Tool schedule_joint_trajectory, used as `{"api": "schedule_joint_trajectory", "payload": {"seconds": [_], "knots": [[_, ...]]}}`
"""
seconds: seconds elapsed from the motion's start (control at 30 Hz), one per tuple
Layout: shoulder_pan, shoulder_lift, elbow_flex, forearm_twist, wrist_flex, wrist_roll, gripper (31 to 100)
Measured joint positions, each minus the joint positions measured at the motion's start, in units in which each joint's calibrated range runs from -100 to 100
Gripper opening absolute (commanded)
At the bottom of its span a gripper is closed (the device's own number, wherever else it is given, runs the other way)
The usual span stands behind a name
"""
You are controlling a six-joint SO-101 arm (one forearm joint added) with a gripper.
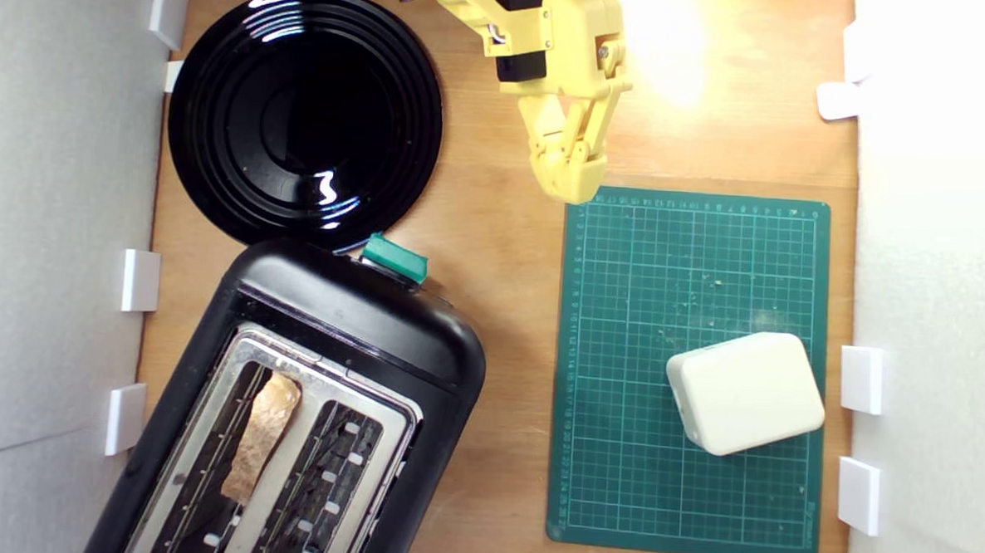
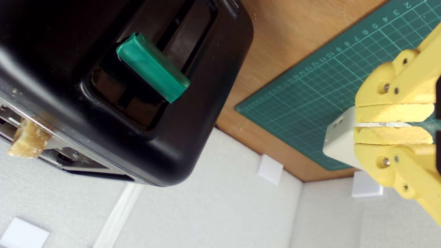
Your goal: Pick bread and place in toaster
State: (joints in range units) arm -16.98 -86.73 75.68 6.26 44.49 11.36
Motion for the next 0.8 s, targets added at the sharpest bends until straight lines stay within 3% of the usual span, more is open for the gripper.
{"api": "schedule_joint_trajectory", "payload": {"seconds": [0.17, 0.8], "knots": [[0.0, -2.35, 3.33, 0.0, 0.0, 0.0, 38.1], [-0.09, -11.51, 17.66, -0.18, 0.0, -2.48, 38.3]]}}
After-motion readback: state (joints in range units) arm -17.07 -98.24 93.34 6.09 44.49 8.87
